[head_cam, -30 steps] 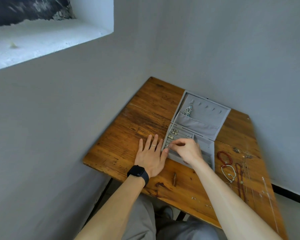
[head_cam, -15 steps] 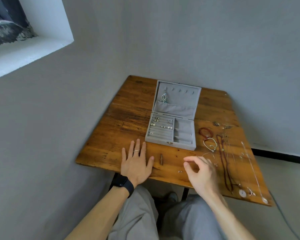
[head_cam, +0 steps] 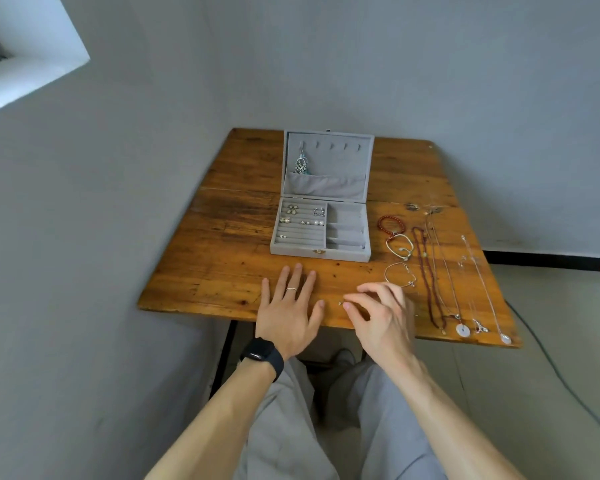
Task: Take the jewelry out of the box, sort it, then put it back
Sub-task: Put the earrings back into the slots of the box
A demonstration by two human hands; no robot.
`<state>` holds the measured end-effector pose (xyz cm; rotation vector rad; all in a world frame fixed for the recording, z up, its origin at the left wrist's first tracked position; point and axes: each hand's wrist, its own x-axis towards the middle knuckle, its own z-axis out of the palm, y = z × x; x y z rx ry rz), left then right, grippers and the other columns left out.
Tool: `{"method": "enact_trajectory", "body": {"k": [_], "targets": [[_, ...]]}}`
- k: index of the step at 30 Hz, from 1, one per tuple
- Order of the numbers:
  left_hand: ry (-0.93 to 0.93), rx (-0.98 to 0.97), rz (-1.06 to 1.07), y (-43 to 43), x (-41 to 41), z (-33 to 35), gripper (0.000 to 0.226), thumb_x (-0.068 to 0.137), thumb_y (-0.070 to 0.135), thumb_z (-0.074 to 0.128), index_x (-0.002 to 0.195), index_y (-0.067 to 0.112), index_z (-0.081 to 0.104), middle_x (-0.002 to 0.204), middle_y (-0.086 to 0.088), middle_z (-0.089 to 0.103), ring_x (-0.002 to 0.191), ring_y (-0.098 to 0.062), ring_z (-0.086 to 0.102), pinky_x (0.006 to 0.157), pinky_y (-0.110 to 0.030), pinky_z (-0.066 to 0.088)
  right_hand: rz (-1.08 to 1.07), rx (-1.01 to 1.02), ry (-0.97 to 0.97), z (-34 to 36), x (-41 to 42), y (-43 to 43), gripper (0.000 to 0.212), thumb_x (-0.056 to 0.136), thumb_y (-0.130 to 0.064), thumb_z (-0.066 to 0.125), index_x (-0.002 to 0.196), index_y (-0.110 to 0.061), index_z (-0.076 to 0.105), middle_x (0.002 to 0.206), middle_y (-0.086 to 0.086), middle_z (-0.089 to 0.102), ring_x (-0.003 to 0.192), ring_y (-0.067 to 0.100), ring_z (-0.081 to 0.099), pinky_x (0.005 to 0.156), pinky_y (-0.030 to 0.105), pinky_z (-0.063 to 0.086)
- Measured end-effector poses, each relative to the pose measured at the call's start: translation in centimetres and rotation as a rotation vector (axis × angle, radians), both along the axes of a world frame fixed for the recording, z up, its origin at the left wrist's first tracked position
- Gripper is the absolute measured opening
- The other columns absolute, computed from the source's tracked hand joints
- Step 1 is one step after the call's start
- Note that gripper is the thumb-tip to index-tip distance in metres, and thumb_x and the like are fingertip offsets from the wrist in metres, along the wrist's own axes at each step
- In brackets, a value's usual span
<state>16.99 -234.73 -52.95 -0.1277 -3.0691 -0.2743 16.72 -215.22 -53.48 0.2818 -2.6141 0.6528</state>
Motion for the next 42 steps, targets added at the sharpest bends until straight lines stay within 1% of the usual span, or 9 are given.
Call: {"method": "enact_trajectory", "body": {"k": [5, 9, 11, 14, 18, 21, 34, 39, 42], "targets": [[0.003, -0.003, 0.015, 0.0, 0.0, -0.1, 0.066, 0.100, 0.061, 0.010, 0.159, 0.033, 0.011, 0.167, 0.004, 0.007, 0.154, -0.020, 0.000, 0.123, -0.053, -0.001, 0.044, -0.008, 0.031, 0.4, 0.1, -0.5, 0.008, 0.086, -0.028, 0.076, 0.094, -0.027, 0.077, 0.105, -0.011, 0.067, 0.109, 0.017, 0.053, 0.084, 0.036, 0.042], [-0.002, -0.001, 0.006, -0.2, 0.1, 0.1, 0.066, 0.099, 0.063, 0.011, 0.159, 0.034, 0.012, 0.167, 0.002, 0.008, 0.154, -0.021, 0.001, 0.123, -0.053, 0.001, -0.023, -0.174, 0.053, 0.5, 1.3, 0.4, 0.006, 0.089, -0.023, 0.074, 0.095, -0.023, 0.076, 0.098, -0.011, 0.069, 0.095, 0.015, 0.053, 0.079, 0.030, 0.042], [0.004, 0.016, -0.006, -0.3, 0.1, 0.5, 0.063, 0.099, 0.064, 0.017, 0.157, 0.038, 0.020, 0.167, 0.001, 0.013, 0.154, -0.021, 0.004, 0.123, -0.054, 0.003, -0.074, -0.278, 0.053, 0.2, 2.4, 1.3, 0.007, 0.089, -0.021, 0.073, 0.096, -0.022, 0.075, 0.096, -0.012, 0.070, 0.090, 0.016, 0.054, 0.078, 0.026, 0.039], [0.043, 0.156, -0.053, -0.2, 0.2, 1.3, 0.046, 0.099, 0.059, 0.039, 0.142, 0.045, 0.045, 0.158, 0.004, 0.036, 0.151, -0.022, 0.019, 0.122, -0.056, 0.004, -0.114, -0.460, -0.053, -0.3, 4.2, 2.4, 0.007, 0.093, -0.026, 0.067, 0.098, -0.026, 0.072, 0.096, -0.018, 0.067, 0.092, 0.008, 0.057, 0.080, 0.014, 0.039], [0.108, 0.235, -0.126, 0.4, 0.1, 2.1, 0.030, 0.098, 0.045, 0.056, 0.125, 0.038, 0.065, 0.134, 0.009, 0.060, 0.130, -0.018, 0.049, 0.116, -0.050, 0.029, -0.131, -0.562, -0.189, -0.5, 4.9, 3.3, 0.007, 0.095, -0.029, 0.064, 0.099, -0.032, 0.070, 0.100, -0.021, 0.068, 0.098, 0.000, 0.060, 0.082, 0.015, 0.045], [0.116, 0.228, -0.139, 0.9, -0.2, 2.5, 0.027, 0.096, 0.044, 0.060, 0.119, 0.033, 0.071, 0.127, 0.008, 0.063, 0.119, -0.017, 0.054, 0.106, -0.042, 0.040, -0.157, -0.605, -0.211, -0.3, 4.7, 3.2, 0.006, 0.095, -0.029, 0.066, 0.098, -0.031, 0.071, 0.097, -0.017, 0.070, 0.094, 0.005, 0.062, 0.080, 0.022, 0.049], [0.176, 0.150, -0.224, 2.3, -1.1, 2.5, 0.018, 0.097, 0.035, 0.062, 0.103, 0.026, 0.077, 0.111, 0.008, 0.070, 0.100, -0.019, 0.058, 0.085, -0.037, 0.050, -0.155, -0.575, -0.184, -0.2, 4.9, 3.0, 0.006, 0.095, -0.025, 0.066, 0.096, -0.027, 0.071, 0.094, -0.018, 0.069, 0.093, 0.012, 0.062, 0.082, 0.037, 0.053], [0.119, 0.284, -0.181, 0.9, -1.5, 3.3, 0.013, 0.098, 0.034, 0.059, 0.104, 0.028, 0.069, 0.107, 0.011, 0.064, 0.099, -0.010, 0.055, 0.079, -0.028, 0.050, -0.131, -0.605, -0.204, 0.7, 4.6, 2.6, 0.007, 0.094, -0.027, 0.066, 0.094, -0.032, 0.070, 0.093, -0.023, 0.068, 0.092, -0.001, 0.061, 0.076, 0.021, 0.050], [0.110, 0.417, -0.093, -1.7, -3.0, 5.1, 0.012, 0.096, 0.035, 0.058, 0.104, 0.030, 0.067, 0.102, 0.012, 0.059, 0.095, -0.008, 0.057, 0.075, -0.023, 0.050, -0.027, -0.617, -0.191, 1.7, 3.8, 0.7, 0.007, 0.094, -0.023, 0.068, 0.095, -0.028, 0.072, 0.090, -0.024, 0.069, 0.089, 0.000, 0.063, 0.073, 0.014, 0.049]]}}
